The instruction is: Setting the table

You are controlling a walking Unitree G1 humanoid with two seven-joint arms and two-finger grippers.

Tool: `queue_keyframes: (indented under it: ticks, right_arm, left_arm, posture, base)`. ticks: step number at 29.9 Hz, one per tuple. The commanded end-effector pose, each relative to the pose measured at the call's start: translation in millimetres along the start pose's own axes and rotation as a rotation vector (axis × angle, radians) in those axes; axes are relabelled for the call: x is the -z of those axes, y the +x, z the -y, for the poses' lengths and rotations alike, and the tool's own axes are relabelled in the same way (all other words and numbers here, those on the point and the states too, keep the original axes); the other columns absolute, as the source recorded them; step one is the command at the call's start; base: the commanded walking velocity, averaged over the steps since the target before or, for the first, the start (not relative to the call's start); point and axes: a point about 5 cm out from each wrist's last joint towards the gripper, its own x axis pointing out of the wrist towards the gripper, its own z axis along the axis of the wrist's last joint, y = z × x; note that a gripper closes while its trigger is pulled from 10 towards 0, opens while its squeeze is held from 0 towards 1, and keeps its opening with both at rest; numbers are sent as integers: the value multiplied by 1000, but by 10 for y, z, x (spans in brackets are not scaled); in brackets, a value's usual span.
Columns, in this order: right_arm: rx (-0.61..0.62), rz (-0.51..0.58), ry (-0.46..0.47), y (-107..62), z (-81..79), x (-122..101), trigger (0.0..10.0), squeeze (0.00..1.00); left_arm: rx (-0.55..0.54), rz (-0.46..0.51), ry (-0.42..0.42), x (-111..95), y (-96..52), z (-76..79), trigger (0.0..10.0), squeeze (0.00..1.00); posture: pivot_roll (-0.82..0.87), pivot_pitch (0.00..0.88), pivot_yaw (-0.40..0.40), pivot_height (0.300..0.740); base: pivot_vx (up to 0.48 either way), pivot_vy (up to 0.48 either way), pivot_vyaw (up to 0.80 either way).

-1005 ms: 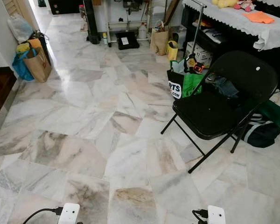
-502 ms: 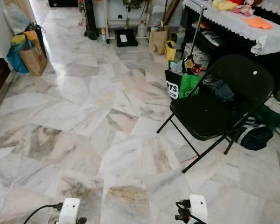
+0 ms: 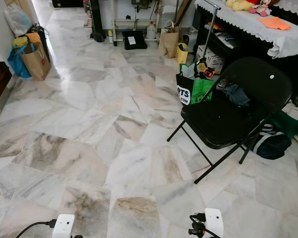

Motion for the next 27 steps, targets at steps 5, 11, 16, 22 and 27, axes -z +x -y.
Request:
queue_keyframes:
  ticks: [5,11,16,22,27]
  right_arm:
    - [9,-14,27,-6,-28,53,10000,0]
    - [40,-56,33,-31,35,133,10000,0]
    - [39,-62,31,-38,47,153,10000,0]
    - [33,-60,32,-35,34,148,10000,0]
    - [26,-60,31,-28,13,136,10000,0]
  left_arm:
    - [5,-19,3,-16,19,40,10000,0]
    - [10,-18,18,-48,29,52,10000,0]
    - [0,-18,18,-53,24,18,10000,0]
    - [-11,-29,24,-35,20,5,10000,0]
    - [-15,-40,113,-14,21,32,10000,0]
  posture:
    - [167,18,-47,740]
    - [163,23,-50,740]
    - [170,25,-55,740]
    - [170,25,-55,740]
    - [181,25,-57,740]
  base:
    - [0,0,0]
    - [0,0,-263]
    - [0,0,-780]
    - [0,0,-775]
    - [0,-176,-775]
